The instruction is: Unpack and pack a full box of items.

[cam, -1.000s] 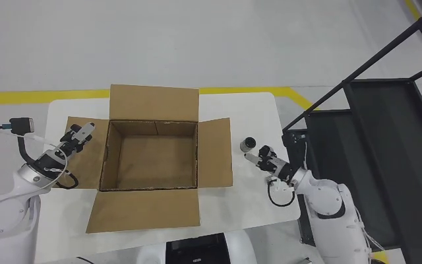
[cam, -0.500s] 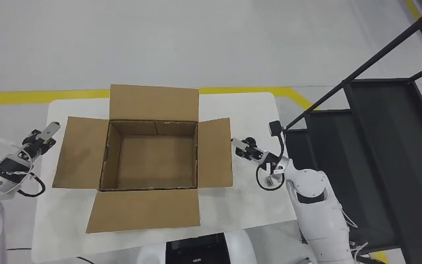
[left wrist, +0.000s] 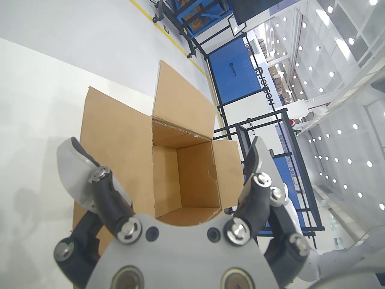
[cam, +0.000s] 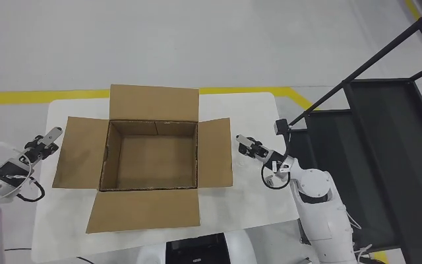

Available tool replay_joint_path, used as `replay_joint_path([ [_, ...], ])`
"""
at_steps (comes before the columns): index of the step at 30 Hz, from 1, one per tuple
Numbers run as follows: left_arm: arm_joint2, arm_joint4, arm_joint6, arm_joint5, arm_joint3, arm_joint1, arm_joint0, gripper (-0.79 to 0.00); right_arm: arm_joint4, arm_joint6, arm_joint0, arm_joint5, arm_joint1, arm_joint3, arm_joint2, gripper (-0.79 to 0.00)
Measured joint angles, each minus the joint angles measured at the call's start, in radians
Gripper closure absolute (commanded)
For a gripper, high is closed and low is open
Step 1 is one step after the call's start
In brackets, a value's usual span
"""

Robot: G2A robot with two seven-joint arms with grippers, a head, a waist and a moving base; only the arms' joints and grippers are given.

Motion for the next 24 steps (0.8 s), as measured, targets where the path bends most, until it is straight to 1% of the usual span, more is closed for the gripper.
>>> replay_joint_path([
  [3, 0.000, 0.000, 0.000, 0.000, 0.000, 0.000, 0.000, -0.785, -0.010, 0.013, 0.003, 0.004, 0.001, -0.011, -0.011, -0.785],
  [4, 0.000, 0.000, 0.000, 0.000, 0.000, 0.000, 0.000, -0.785, -0.014, 0.034, 0.006, 0.014, 0.003, -0.019, -0.018, -0.785],
  [6, 0.000, 0.000, 0.000, 0.000, 0.000, 0.000, 0.000, -0.785, -0.020, 0.102, 0.011, 0.044, 0.014, -0.048, 0.003, -0.785],
  [9, 0.000, 0.000, 0.000, 0.000, 0.000, 0.000, 0.000, -0.785, -0.058, 0.187, -0.018, 0.064, 0.034, -0.101, 0.097, -0.785],
  [12, 0.000, 0.000, 0.000, 0.000, 0.000, 0.000, 0.000, -0.785, -0.122, 0.262, -0.074, 0.056, 0.054, -0.158, 0.202, -0.785],
  [13, 0.000, 0.000, 0.000, 0.000, 0.000, 0.000, 0.000, -0.785, -0.141, 0.288, -0.092, 0.044, 0.060, -0.173, 0.230, -0.785],
  [15, 0.000, 0.000, 0.000, 0.000, 0.000, 0.000, 0.000, -0.785, -0.224, 0.356, -0.137, -0.013, 0.074, -0.206, 0.283, -0.785],
  [18, 0.000, 0.000, 0.000, 0.000, 0.000, 0.000, 0.000, -0.785, -0.396, 0.416, -0.196, -0.111, 0.089, -0.224, 0.302, -0.785],
  [20, 0.000, 0.000, 0.000, 0.000, 0.000, 0.000, 0.000, -0.785, -0.482, 0.414, -0.226, -0.162, 0.095, -0.221, 0.297, -0.785],
  [24, 0.000, 0.000, 0.000, 0.000, 0.000, 0.000, 0.000, -0.785, -0.611, 0.363, -0.260, -0.251, 0.102, -0.216, 0.264, -0.785],
])
